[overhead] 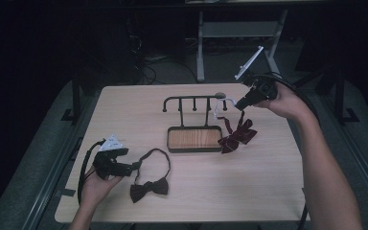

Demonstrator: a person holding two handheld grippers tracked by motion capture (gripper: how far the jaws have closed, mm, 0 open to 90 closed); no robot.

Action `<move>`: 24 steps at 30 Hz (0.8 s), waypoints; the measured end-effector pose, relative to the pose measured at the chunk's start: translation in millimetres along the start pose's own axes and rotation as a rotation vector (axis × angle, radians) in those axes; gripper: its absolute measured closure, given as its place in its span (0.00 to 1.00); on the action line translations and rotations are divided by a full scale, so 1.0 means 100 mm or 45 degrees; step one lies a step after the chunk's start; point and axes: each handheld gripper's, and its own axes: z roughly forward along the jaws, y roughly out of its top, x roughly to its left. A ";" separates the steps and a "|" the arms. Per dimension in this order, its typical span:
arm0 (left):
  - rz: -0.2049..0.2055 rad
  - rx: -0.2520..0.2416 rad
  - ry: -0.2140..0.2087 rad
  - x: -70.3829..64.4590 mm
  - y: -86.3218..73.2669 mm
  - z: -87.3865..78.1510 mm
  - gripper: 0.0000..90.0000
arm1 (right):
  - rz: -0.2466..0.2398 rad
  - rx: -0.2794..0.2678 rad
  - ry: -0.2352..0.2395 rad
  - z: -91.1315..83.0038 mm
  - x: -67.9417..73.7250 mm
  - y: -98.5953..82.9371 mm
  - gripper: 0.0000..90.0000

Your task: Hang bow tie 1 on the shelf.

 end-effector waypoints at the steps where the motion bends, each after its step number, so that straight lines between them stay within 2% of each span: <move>1: 0.000 0.000 0.000 0.00 0.00 0.00 0.24 | 0.000 0.000 0.000 0.00 0.00 0.00 0.97; 6: 0.002 0.001 -0.001 0.00 0.00 0.00 0.24 | 0.008 0.003 0.008 0.06 -0.03 0.01 0.97; 9: 0.005 0.005 -0.003 0.00 0.00 0.00 0.24 | 0.022 0.017 -0.008 0.11 -0.04 -0.02 0.97; 12: 0.006 0.010 -0.002 -0.01 0.00 0.00 0.24 | 0.035 0.007 0.006 0.15 -0.07 -0.07 0.96; 24: 0.006 0.006 -0.005 -0.01 0.00 0.00 0.24 | 0.018 0.004 0.000 0.16 -0.05 -0.06 0.96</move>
